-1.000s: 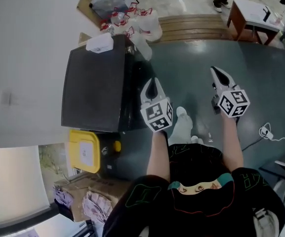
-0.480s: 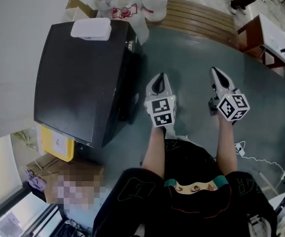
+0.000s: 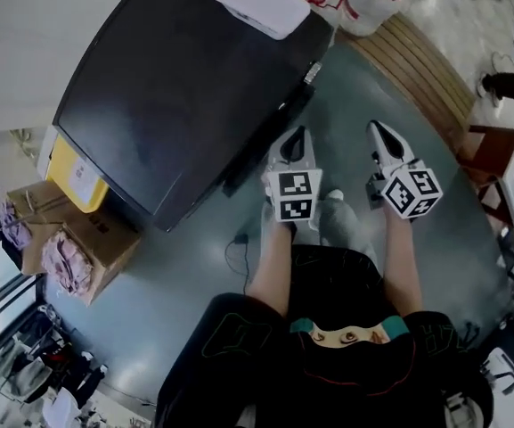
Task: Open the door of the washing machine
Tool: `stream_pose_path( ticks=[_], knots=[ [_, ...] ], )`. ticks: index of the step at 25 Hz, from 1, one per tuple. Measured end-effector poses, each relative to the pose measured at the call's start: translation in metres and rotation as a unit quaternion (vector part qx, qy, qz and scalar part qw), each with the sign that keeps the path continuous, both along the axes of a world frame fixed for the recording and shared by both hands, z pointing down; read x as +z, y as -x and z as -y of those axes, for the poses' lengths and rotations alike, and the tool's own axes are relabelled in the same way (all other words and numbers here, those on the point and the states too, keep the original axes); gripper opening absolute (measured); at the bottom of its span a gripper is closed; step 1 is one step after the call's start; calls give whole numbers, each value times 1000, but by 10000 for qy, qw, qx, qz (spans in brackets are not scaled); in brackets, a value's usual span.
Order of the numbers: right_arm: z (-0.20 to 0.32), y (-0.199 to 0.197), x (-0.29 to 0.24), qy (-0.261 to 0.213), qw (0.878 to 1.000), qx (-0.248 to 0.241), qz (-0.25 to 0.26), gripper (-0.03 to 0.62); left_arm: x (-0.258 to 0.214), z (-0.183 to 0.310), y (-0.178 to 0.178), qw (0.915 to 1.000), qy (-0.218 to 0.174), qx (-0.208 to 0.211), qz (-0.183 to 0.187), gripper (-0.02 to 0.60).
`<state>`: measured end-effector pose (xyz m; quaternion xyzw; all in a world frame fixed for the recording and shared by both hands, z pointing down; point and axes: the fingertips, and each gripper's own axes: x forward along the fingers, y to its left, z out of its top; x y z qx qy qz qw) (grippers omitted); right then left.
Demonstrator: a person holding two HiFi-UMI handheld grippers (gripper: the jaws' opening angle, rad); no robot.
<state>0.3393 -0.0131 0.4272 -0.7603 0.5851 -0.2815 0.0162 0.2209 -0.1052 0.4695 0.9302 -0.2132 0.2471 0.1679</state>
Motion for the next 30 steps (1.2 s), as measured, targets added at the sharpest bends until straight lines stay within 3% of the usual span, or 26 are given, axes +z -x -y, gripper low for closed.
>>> stream_pose_path(
  ticks=[5, 9, 14, 18, 22, 24, 26, 28, 30],
  knots=[
    [33, 2, 17, 208, 9927, -1185, 60, 2, 21, -2, 20, 9947, 174, -991, 214, 11],
    [53, 33, 32, 396, 9723, -2303, 12, 3, 41, -8, 67, 9784, 271, -2002, 446, 11],
    [69, 78, 44, 564, 9249, -3741, -387, 2, 66, -23, 138, 9515, 248, -2949, 836, 12],
    [68, 106, 61, 750, 8958, -4325, -699, 3, 89, -43, 200, 9265, 394, -3531, 1240, 14],
    [76, 150, 76, 829, 8625, -4866, -1119, 3, 112, -37, 253, 9130, 424, -3781, 1473, 15],
    [76, 168, 80, 900, 8408, -5155, -1386, 3, 123, -38, 266, 9114, 476, -3780, 1554, 38],
    [77, 181, 84, 1016, 8190, -5409, -1624, 4, 135, -36, 269, 9168, 530, -3580, 1685, 111],
    [80, 193, 92, 1204, 7932, -5681, -1833, 132, 149, -33, 269, 9252, 569, -3252, 1873, 145],
    [82, 205, 100, 1382, 7631, -5943, -2128, 150, 162, -30, 271, 9302, 586, -2970, 2076, 168]
  ],
)
